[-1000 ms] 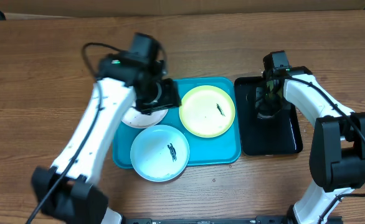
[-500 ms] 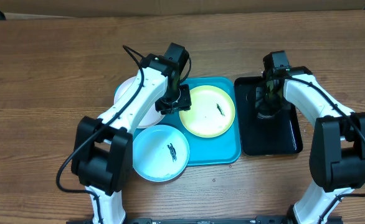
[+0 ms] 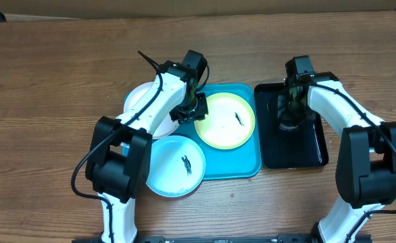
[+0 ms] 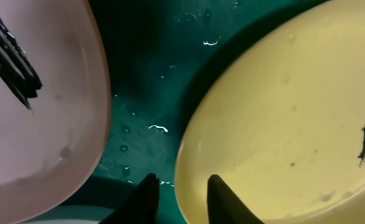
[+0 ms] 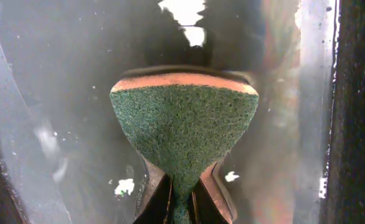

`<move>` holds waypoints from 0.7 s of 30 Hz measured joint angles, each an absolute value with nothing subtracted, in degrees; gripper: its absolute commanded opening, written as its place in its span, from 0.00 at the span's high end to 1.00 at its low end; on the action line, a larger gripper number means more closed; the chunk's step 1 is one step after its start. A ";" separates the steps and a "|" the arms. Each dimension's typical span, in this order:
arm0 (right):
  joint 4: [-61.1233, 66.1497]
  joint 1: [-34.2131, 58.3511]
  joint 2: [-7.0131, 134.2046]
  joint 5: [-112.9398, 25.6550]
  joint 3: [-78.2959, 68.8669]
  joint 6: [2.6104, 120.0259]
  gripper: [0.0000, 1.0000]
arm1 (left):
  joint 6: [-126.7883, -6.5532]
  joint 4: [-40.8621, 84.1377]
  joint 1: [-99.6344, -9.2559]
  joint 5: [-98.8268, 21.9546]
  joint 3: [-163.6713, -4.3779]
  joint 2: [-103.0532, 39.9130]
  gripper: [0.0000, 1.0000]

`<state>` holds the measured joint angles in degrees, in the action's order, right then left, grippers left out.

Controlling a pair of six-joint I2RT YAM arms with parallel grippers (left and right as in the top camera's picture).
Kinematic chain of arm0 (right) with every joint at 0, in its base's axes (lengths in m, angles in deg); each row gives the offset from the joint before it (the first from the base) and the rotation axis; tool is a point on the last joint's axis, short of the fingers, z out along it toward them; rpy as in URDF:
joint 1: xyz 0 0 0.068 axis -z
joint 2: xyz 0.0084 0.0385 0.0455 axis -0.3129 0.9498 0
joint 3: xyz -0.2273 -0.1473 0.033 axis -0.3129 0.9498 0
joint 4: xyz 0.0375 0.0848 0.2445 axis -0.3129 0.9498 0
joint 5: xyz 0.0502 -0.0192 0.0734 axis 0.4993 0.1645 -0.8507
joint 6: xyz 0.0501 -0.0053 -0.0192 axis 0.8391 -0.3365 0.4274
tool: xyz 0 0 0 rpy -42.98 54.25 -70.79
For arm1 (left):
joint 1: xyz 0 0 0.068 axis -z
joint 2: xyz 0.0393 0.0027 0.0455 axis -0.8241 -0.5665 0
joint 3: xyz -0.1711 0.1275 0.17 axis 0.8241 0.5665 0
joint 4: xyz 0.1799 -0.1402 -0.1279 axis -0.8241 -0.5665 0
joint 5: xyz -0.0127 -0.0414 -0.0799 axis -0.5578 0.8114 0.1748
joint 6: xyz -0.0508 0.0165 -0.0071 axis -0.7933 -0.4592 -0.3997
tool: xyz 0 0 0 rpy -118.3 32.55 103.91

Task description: Clean dirty plates on tray and stack at the side

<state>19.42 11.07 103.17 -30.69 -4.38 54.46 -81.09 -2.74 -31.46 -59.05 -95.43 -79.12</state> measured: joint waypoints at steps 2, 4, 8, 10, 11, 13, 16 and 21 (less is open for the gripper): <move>19.42 11.07 103.17 -30.71 -4.38 54.46 0.96 | -81.11 -2.55 -31.46 -59.46 -95.43 -79.25 0.76; 19.44 11.07 103.17 -30.69 -4.38 54.48 0.96 | -81.13 -2.57 -31.46 -59.83 -95.41 -79.36 0.76; 19.42 11.07 103.17 -30.69 -4.38 54.48 0.96 | -81.13 -2.15 -31.46 -60.77 -95.35 -79.51 0.76; 19.42 11.07 103.17 -30.69 -4.38 54.50 0.96 | -81.11 -1.37 -31.46 -60.91 -95.22 -79.56 0.77; 19.42 11.07 103.17 -30.67 -4.38 54.48 0.96 | -81.13 -1.13 -31.44 -60.97 -95.15 -79.58 0.78; 19.44 11.07 103.17 -30.69 -4.38 54.48 0.96 | -81.13 -0.56 -31.27 -61.15 -94.69 -79.58 0.78; 19.40 11.07 103.17 -30.69 -4.38 54.48 0.96 | -81.13 -0.12 -30.63 -61.41 -93.95 -79.67 0.78; 19.42 11.07 103.17 -30.69 -4.38 54.48 0.96 | -81.13 0.78 -29.45 -61.60 -93.64 -79.75 0.77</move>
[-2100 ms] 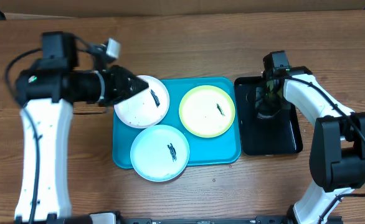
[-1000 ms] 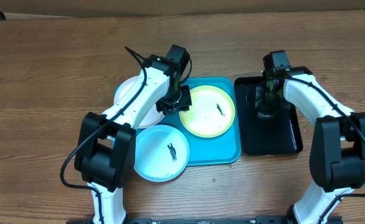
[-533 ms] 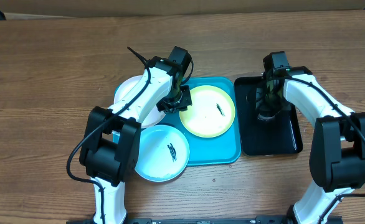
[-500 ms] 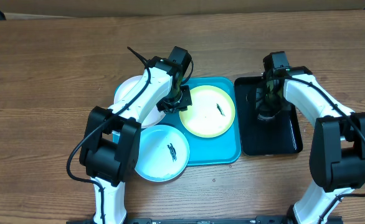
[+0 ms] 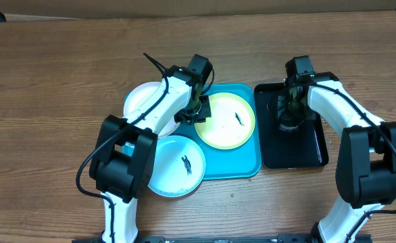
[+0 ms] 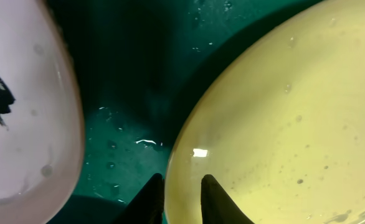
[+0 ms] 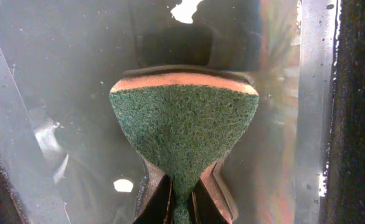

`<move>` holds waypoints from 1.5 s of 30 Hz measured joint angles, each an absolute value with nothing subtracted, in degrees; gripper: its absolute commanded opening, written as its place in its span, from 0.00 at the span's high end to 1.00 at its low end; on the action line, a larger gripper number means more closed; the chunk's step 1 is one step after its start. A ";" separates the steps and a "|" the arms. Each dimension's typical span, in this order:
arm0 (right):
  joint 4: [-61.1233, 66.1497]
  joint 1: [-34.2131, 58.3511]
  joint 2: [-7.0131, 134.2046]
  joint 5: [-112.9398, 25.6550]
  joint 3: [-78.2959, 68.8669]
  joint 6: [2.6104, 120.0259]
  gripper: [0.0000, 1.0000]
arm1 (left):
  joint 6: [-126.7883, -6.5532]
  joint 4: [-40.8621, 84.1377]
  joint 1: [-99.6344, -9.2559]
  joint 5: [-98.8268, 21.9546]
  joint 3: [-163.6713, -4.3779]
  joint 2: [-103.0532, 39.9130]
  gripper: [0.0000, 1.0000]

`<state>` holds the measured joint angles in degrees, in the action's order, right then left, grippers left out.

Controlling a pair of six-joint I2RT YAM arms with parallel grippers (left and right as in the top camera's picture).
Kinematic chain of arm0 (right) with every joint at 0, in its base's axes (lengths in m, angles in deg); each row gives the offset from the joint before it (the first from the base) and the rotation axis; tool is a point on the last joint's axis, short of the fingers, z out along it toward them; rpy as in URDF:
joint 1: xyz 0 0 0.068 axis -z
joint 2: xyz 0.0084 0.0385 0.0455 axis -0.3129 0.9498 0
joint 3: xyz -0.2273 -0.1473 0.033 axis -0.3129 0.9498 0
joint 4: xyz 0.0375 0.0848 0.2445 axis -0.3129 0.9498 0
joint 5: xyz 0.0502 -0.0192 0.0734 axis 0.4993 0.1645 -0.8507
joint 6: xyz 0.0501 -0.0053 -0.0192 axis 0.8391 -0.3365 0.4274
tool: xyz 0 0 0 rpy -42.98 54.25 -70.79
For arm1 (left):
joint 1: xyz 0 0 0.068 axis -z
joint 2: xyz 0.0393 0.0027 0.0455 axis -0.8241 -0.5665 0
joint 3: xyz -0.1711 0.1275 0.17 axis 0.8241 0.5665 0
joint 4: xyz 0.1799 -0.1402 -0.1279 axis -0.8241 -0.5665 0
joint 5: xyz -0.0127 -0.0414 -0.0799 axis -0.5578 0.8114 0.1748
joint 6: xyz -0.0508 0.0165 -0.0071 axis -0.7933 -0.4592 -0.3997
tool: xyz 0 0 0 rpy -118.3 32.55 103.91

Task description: Clean dirty plates on tray and stack at the side

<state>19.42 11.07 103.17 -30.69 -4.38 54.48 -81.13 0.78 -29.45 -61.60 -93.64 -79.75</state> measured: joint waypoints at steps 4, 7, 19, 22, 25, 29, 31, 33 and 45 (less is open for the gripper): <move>19.44 11.07 103.17 -30.69 -4.38 54.50 0.96 | -81.13 0.84 -29.21 -61.71 -93.53 -79.75 0.78; 19.44 11.07 103.17 -30.69 -4.38 54.48 0.96 | -81.11 0.88 -29.23 -62.13 -92.92 -79.75 0.77; 19.44 11.07 103.17 -30.69 -4.38 54.46 0.96 | -81.17 1.67 -29.23 -62.52 -92.55 -79.84 0.85; 19.44 11.07 103.17 -30.69 -4.38 54.48 0.96 | -81.13 1.67 -29.23 -62.50 -92.55 -79.84 0.83; 19.44 11.07 103.17 -30.69 -4.38 54.50 0.96 | -81.15 1.65 -29.23 -62.50 -92.53 -79.84 0.84; 19.42 11.07 103.17 -30.69 -4.38 54.46 0.96 | -81.15 1.65 -29.23 -62.50 -92.51 -79.84 0.89; 19.66 11.07 103.17 -30.69 -4.38 54.50 0.96 | -81.24 1.65 -29.23 -62.61 -92.51 -79.84 0.93; 21.80 11.07 103.17 -30.65 -4.75 54.46 0.96 | -81.22 1.65 -29.23 -62.72 -92.48 -79.84 0.96; 37.60 11.12 101.99 -30.67 -16.97 54.72 0.96 | -81.13 1.67 -29.23 -62.70 -92.46 -79.84 0.96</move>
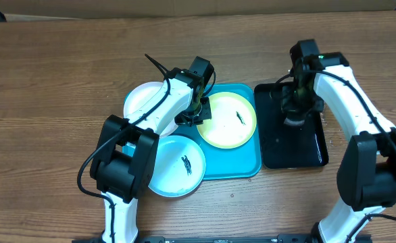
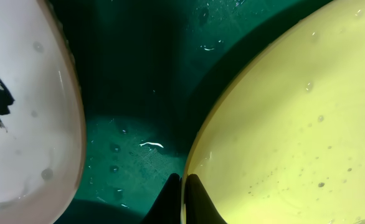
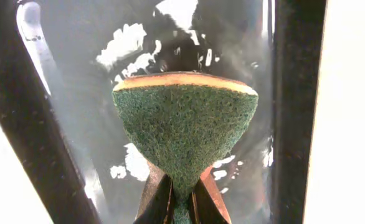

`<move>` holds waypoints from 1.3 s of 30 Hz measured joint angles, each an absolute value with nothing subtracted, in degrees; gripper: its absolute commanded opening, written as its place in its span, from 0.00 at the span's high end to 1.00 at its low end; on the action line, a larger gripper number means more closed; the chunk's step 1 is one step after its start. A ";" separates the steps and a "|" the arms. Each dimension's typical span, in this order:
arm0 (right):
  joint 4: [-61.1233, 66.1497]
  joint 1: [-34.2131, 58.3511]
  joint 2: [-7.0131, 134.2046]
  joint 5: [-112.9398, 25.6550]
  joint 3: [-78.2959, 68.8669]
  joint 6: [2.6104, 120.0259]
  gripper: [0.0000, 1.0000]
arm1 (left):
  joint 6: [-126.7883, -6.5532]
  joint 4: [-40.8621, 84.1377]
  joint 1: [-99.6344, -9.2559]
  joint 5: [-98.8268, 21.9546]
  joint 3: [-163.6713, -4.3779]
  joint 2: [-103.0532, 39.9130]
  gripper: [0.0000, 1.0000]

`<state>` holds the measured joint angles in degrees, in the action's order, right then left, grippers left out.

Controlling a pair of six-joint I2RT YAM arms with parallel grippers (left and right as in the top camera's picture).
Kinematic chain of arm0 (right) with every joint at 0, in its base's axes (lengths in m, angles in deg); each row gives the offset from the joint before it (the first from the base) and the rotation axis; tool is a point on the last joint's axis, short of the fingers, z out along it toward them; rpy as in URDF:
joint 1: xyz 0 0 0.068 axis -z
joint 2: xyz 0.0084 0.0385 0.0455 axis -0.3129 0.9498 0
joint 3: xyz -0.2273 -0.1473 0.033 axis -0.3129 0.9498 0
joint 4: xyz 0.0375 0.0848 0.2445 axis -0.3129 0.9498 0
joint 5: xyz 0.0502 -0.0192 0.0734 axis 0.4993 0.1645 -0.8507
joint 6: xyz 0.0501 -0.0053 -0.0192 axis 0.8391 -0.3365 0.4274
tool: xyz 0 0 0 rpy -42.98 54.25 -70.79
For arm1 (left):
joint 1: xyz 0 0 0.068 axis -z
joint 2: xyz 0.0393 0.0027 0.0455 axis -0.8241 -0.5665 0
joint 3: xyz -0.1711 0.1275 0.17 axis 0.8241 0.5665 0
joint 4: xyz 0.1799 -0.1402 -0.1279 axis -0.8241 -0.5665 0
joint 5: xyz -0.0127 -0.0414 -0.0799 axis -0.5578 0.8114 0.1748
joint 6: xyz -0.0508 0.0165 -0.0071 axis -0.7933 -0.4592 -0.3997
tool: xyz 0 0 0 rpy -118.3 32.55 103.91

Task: Clean dirty plates on tray and stack at the side
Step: 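Carry the sponge with the right gripper toward the white plate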

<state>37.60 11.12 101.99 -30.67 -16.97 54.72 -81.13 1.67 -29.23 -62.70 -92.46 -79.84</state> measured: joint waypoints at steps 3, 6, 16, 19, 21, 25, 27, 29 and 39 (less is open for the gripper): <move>37.78 11.12 101.83 -30.82 -16.62 55.92 0.96 | -81.13 1.67 -29.23 -62.70 -92.46 -79.84 0.96; 36.58 11.14 101.83 -30.91 -14.28 56.82 0.96 | -81.13 1.67 -29.23 -62.68 -92.46 -79.84 0.96; 40.86 11.14 101.83 -30.93 -13.60 57.30 0.96 | -81.13 1.72 -29.23 -62.70 -92.46 -79.84 0.96; 43.33 11.14 101.83 -30.93 -17.56 57.27 0.96 | -81.13 1.82 -29.23 -62.68 -92.46 -79.84 0.96; 43.64 11.12 101.83 -31.22 -19.89 56.71 0.96 | -81.13 1.91 -29.23 -62.70 -92.46 -79.84 0.96; 43.66 11.12 101.83 -32.99 -22.04 54.61 0.96 | -81.13 1.96 -29.23 -62.70 -92.46 -79.84 0.96; 44.03 11.12 101.83 -33.64 -22.06 54.13 0.96 | -81.13 2.09 -29.32 -62.87 -92.46 -79.84 0.96; 44.18 11.12 101.83 -33.97 -22.06 53.69 0.96 | -81.15 2.24 -29.45 -62.89 -92.46 -79.84 0.96; 43.22 11.12 101.83 -34.34 -20.09 53.38 0.96 | -81.39 2.28 -31.66 -62.15 -92.46 -79.84 0.96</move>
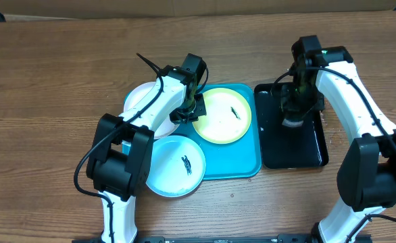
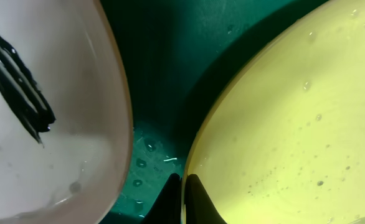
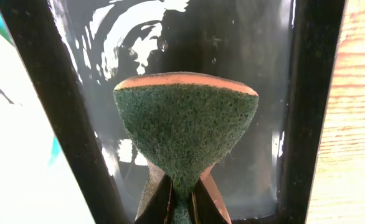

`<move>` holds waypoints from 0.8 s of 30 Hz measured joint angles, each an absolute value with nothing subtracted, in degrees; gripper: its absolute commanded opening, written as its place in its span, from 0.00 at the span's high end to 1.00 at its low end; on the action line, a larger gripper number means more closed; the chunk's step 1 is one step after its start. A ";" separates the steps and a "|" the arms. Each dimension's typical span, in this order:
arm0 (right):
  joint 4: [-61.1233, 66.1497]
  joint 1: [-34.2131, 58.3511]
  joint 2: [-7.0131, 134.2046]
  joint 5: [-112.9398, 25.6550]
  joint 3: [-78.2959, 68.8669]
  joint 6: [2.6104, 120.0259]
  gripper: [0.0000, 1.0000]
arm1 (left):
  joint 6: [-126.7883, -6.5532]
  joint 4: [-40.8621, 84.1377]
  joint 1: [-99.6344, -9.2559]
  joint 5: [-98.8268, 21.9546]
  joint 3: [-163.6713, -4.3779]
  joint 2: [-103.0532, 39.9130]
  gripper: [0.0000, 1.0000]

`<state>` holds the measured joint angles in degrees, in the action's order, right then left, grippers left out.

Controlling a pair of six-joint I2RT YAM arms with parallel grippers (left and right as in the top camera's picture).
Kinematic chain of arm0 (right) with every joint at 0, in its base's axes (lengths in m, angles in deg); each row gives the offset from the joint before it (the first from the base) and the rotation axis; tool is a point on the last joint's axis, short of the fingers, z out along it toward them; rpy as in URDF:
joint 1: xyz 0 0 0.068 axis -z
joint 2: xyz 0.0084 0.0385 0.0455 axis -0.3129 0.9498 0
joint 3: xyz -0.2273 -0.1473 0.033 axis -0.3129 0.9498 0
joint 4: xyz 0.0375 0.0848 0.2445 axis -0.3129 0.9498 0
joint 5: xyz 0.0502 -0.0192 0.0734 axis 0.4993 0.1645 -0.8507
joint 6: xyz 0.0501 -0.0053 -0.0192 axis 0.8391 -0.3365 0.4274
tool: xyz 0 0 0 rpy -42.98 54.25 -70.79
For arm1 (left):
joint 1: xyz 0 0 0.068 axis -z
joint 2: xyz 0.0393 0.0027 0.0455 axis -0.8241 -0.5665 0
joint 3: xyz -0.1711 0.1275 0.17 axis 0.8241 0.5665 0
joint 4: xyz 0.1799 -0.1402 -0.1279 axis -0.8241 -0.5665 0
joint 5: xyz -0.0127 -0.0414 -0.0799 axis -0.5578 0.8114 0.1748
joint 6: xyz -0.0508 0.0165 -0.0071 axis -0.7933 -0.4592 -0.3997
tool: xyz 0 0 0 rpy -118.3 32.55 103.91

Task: Clean dirty plates on tray and stack at the side
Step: 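Carry the sponge with the right gripper toward the white plate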

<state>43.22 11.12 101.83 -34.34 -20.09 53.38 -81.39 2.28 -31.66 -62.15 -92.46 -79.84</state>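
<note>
A yellow plate (image 1: 221,116) with a black smear (image 1: 233,113) lies on the teal tray (image 1: 235,169). My left gripper (image 1: 192,108) is shut on that plate's left rim; in the left wrist view the gripper (image 2: 184,193) pinches the edge of the yellow plate (image 2: 282,124). A white plate (image 2: 45,124) with black streaks lies just to the left. A light blue plate (image 1: 178,165) with a black mark overlaps the tray's front left. My right gripper (image 3: 182,186) is shut on a green sponge (image 3: 185,124) above the black tray (image 1: 306,152).
The black tray's wall (image 3: 307,93) holds shallow water, and bare wood table (image 3: 357,124) lies to its right. The white plate (image 1: 140,101) sits on the table left of the teal tray, partly under my left arm.
My left gripper, still shut on the yellow plate's rim, has shifted a little left with the plate, nearer the white plate. The right gripper with the sponge has barely shifted over the black tray.
First my left gripper stood open around the yellow plate's left rim while the right held the sponge low in the black tray's water. The left jaws then stood narrower, then shut on the rim, and the sponge was above the water. Now the plate sits slightly further left.
</note>
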 measured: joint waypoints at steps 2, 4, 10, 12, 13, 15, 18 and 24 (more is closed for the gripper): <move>42.54 11.12 101.83 -34.32 -19.39 53.36 0.96 | -81.41 2.28 -31.64 -62.17 -92.46 -79.84 0.96; 40.84 11.12 101.83 -34.34 -18.34 53.36 0.96 | -81.52 2.26 -31.64 -62.17 -92.46 -79.84 0.96; 38.78 11.12 101.83 -34.34 -14.98 53.34 0.96 | -81.54 2.26 -31.64 -62.02 -92.46 -79.84 0.96; 40.31 11.12 101.83 -34.32 -15.48 53.34 0.96 | -81.52 2.26 -31.64 -62.02 -92.46 -79.84 0.96; 41.69 11.12 101.83 -34.34 -16.18 53.34 0.96 | -81.54 2.26 -31.64 -62.02 -92.46 -79.84 0.96; 44.07 11.12 101.83 -34.82 -18.12 53.36 0.96 | -81.54 2.24 -31.64 -62.02 -92.46 -79.84 0.96; 47.18 11.12 101.83 -37.93 -23.54 53.12 0.96 | -81.54 2.28 -31.64 -62.00 -92.46 -79.84 0.96; 46.11 10.83 101.81 -52.51 -29.40 49.65 0.96 | -81.54 2.31 -31.64 -61.98 -92.46 -79.84 0.96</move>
